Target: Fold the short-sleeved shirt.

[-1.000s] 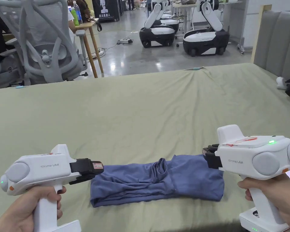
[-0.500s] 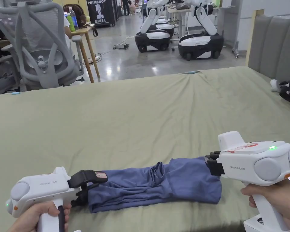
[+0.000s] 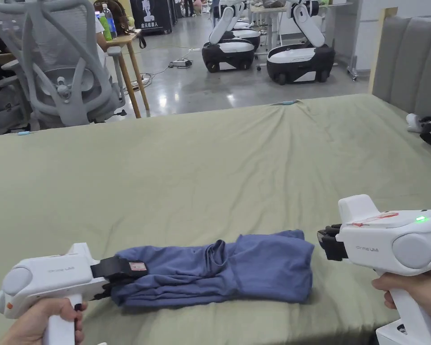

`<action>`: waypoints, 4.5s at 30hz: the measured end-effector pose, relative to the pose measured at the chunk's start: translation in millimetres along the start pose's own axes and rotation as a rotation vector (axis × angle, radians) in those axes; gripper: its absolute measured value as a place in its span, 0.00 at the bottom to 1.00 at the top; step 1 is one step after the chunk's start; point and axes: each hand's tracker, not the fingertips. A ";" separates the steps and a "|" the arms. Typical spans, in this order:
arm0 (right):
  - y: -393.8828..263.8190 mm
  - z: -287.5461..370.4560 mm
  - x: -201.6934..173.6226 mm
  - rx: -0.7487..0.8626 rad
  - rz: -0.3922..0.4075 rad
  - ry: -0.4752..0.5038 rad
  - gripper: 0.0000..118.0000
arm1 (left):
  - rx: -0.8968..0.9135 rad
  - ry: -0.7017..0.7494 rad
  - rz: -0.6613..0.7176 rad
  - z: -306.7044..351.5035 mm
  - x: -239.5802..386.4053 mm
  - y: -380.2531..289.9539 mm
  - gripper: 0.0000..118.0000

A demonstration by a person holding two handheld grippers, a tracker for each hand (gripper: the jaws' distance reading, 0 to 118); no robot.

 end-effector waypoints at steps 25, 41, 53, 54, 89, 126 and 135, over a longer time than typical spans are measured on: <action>0.5 10.3 -2.1 0.032 -0.007 0.004 0.00 | -0.090 -0.137 -0.157 -47.1 138.1 -19.2 0.18; -8.2 26.0 28.5 0.038 -0.042 -0.044 0.00 | 0.015 -0.177 -0.157 -57.0 127.2 -16.5 1.00; -7.0 21.3 15.4 0.034 -0.021 -0.002 0.00 | -0.127 -0.033 -0.210 -71.6 143.7 -33.4 0.00; -7.4 22.4 16.3 0.034 -0.023 0.001 0.00 | -0.145 -0.051 -0.211 -80.4 145.5 -37.2 0.00; -14.3 -115.3 -65.4 -0.147 -0.182 0.338 0.00 | 0.100 0.021 -0.117 3.3 93.1 -41.3 0.45; 87.0 -93.2 -232.5 0.333 0.119 0.268 0.00 | -0.057 0.077 -0.053 20.8 -36.2 55.7 0.36; 102.7 -174.3 -388.8 0.334 0.099 0.383 0.00 | 0.065 0.187 -0.093 173.8 -157.2 126.6 0.36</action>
